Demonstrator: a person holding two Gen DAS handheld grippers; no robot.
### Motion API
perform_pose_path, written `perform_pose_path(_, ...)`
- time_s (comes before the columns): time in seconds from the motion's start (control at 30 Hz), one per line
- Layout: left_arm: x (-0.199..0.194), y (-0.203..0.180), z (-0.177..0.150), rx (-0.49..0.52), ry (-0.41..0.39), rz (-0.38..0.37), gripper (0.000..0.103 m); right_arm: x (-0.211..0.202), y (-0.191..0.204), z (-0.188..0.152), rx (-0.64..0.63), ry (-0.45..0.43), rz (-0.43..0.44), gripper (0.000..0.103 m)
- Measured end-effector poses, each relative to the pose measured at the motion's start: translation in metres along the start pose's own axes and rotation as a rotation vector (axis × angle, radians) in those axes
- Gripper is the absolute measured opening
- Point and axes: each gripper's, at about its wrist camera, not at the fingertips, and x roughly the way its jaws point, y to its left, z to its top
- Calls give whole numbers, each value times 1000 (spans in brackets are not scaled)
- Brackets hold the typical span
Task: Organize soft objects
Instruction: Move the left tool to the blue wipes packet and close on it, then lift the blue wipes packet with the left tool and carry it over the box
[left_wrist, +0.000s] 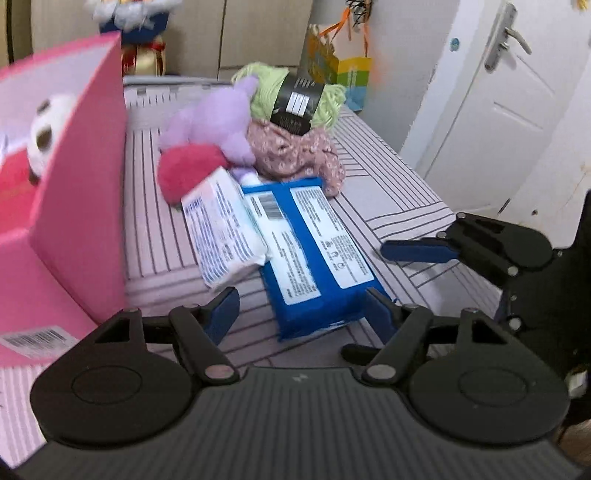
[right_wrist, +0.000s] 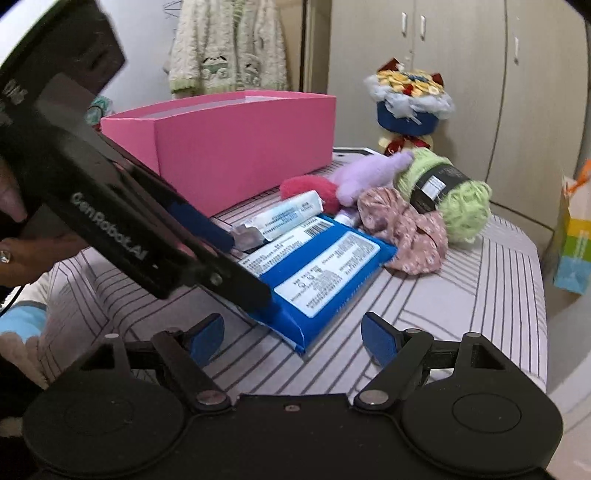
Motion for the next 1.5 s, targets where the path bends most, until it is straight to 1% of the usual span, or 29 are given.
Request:
perform_pose_path(0.1,2,1,-1,-34,-23,16,70,7,-3,5,17,8,12,87)
perform_pose_path(0.17,4,3,0,-56,-33,8,69,13,-6,8,42,17,15,87)
perform_pose_path(0.23,4,8,1,-91,-43,-23,61,19,-9,12,63,31,25,89)
perform_pose_path(0.33,5,12,1,-104,-53,-34,56,25,-12,17,74,52,44,91)
perform_pose_path(0.37,5,12,1,-107,-58,-36,55,26,-10,17,69,52,45,92)
perform_pose_path(0.43,6,13,-1,-121,-72,-40,48,28,-8,17,78,45,48,93)
perform_pose_path(0.47,6,12,-2,-126,-77,-46,47,28,-6,16,82,38,42,93)
perform_pose_path(0.53,6,8,-5,-111,-90,-43,43,28,-2,14,93,24,29,93)
perform_pose_path(0.6,4,-1,-7,-37,-104,-9,41,28,1,15,113,25,8,93)
perform_pose_path(0.67,2,-8,-8,9,-109,2,40,28,3,16,124,30,-10,93)
perform_pose_path(0.73,1,-6,-6,2,-103,-6,40,28,5,16,130,26,-19,93)
perform_pose_path(0.87,-1,-3,-5,-15,-90,-33,41,23,9,9,139,-19,-42,86)
perform_pose_path(1.1,-7,-13,-12,10,-95,-64,41,13,26,-1,120,-91,-89,78)
perform_pose_path(1.23,-12,-16,-13,11,-72,-84,41,6,31,-1,129,-88,-99,78)
perform_pose_path(1.5,-34,-23,-13,36,-8,-135,41,-18,44,7,98,-40,-90,78)
